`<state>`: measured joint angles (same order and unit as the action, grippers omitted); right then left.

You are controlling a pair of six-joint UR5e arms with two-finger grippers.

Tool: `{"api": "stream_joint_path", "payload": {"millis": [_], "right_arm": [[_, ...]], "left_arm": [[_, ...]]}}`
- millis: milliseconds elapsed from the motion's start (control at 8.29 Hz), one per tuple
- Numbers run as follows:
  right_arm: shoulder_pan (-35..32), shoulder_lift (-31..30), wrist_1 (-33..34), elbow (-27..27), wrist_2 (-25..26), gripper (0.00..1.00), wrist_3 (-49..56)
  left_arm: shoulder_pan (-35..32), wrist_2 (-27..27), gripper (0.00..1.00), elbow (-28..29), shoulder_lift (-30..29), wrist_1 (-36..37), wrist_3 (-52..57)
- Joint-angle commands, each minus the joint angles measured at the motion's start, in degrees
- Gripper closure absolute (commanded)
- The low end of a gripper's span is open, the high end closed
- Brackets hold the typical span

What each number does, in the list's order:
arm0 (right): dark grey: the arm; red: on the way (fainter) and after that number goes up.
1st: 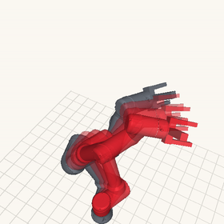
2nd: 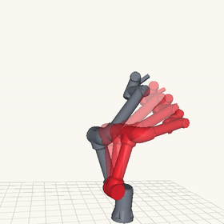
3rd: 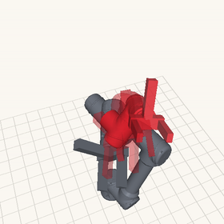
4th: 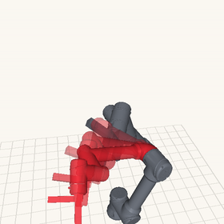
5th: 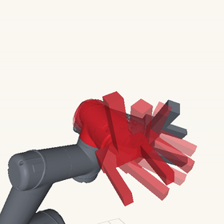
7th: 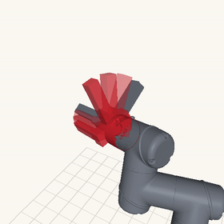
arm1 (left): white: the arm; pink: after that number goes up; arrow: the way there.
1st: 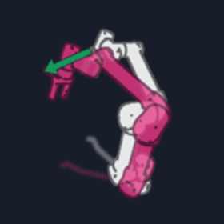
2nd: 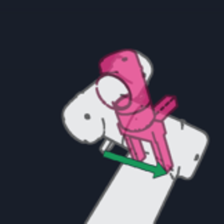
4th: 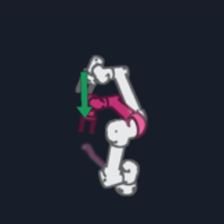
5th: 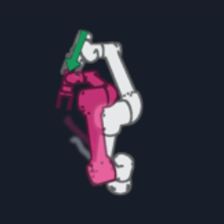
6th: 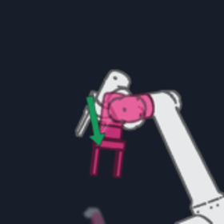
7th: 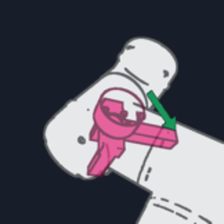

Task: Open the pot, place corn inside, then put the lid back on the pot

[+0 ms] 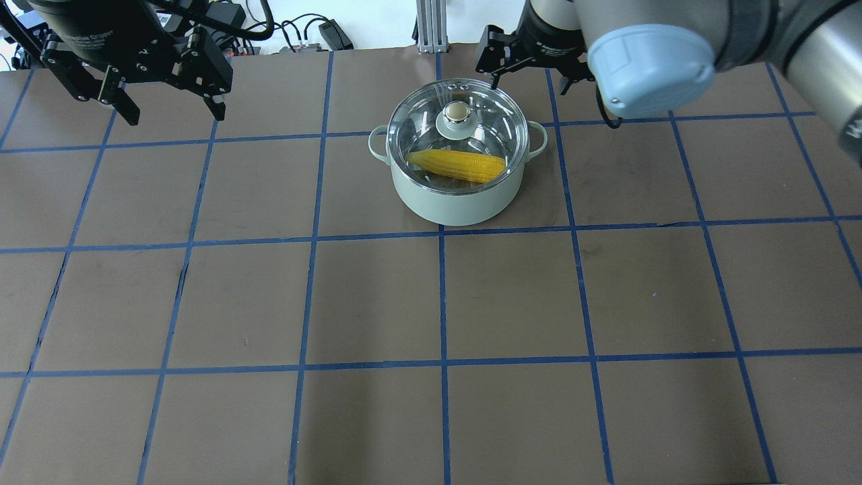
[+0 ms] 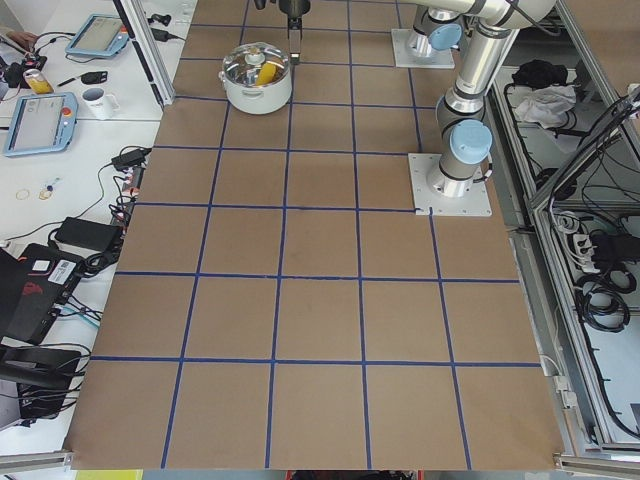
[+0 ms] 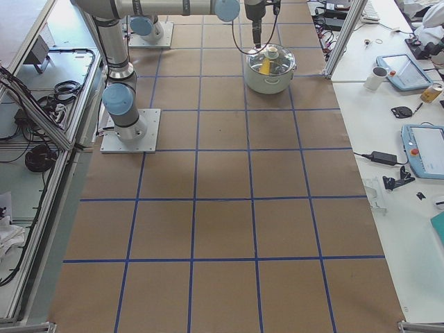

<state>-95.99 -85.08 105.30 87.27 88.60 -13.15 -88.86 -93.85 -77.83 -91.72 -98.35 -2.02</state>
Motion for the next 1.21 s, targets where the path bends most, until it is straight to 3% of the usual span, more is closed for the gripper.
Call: {"api": "stream_joint_path", "payload": {"millis": [0,1086], "right_arm": [[2.7,-7.6,-9.3,1.7,0.4,0.00,3.9],[2.7,-7.8,-11.3,1.7,0.3,0.00,4.1]], "left_arm": [[0.0,-0.1,0.00,0.1,0.0,0.0,0.0],[0.0,-0.3,0.00,0.3,-0.6,0.0,-0.3]]}}
